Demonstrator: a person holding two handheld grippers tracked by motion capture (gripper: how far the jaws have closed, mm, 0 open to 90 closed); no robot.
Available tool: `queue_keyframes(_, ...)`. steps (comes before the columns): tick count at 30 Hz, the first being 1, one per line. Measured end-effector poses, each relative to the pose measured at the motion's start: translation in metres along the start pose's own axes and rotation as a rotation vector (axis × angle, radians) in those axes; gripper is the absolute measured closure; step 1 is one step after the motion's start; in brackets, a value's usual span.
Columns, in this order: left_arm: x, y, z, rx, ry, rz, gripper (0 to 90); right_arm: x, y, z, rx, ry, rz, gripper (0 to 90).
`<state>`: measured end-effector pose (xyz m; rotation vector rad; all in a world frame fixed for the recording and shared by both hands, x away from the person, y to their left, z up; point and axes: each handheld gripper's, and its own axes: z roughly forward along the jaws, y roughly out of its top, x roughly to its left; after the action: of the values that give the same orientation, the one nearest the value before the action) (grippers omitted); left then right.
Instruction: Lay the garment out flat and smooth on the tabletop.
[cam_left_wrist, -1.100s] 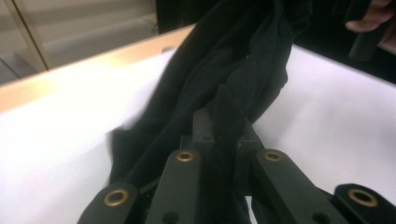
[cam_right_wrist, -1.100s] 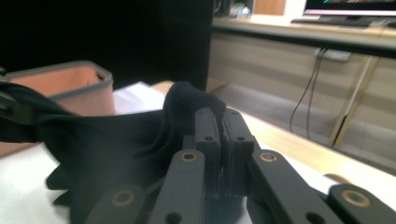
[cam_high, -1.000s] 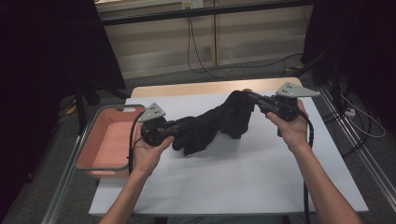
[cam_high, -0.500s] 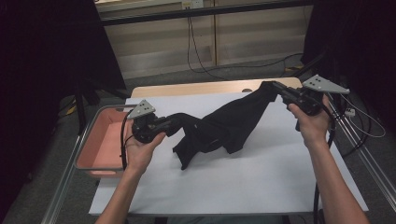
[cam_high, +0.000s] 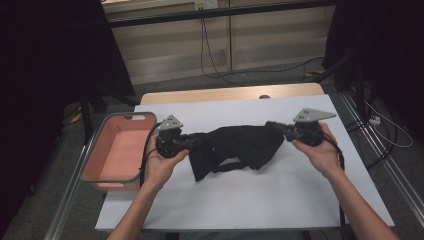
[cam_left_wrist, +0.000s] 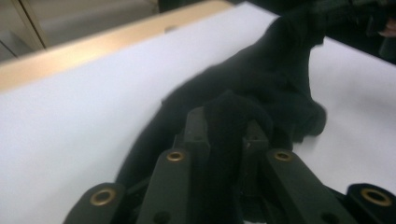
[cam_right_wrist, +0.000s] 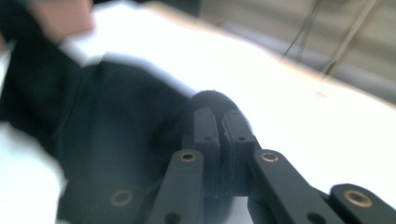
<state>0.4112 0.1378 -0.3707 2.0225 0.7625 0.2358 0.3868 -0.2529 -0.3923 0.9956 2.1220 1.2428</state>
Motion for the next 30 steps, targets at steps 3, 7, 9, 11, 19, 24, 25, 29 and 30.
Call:
queue_keyframes(3,-0.003,-0.011,0.012,0.068,0.005,0.014,71.2,0.015,-0.016,0.012,0.058,0.056,-0.017,83.4)
queue_keyframes(7,-0.010,-0.014,0.014,0.096,0.024,0.098,59.6,0.028,-0.014,0.019,0.076,0.076,-0.034,67.5)
queue_keyframes(9,-0.012,-0.010,0.008,0.068,0.033,0.099,51.3,0.028,-0.007,0.019,0.052,0.073,-0.036,60.7)
queue_keyframes(11,-0.013,-0.006,0.001,0.036,0.039,0.074,42.1,0.025,0.000,0.019,0.017,0.064,-0.011,49.9)
queue_keyframes(19,-0.027,-0.008,0.014,0.055,0.019,0.077,37.1,0.015,0.023,0.052,0.012,0.061,0.014,35.7)
queue_keyframes(24,-0.041,-0.010,0.033,0.088,-0.022,0.106,46.3,0.015,0.026,0.084,0.053,0.056,0.009,33.6)
queue_keyframes(25,-0.042,-0.011,0.037,0.098,-0.023,0.107,46.5,0.015,0.025,0.089,0.065,0.063,0.012,33.0)
queue_keyframes(29,-0.037,-0.013,0.054,0.137,-0.020,0.109,44.3,0.014,0.017,0.108,0.152,0.110,0.024,31.6)
queue_keyframes(30,-0.036,-0.015,0.058,0.141,-0.013,0.105,42.8,0.015,0.013,0.110,0.176,0.095,0.013,27.9)
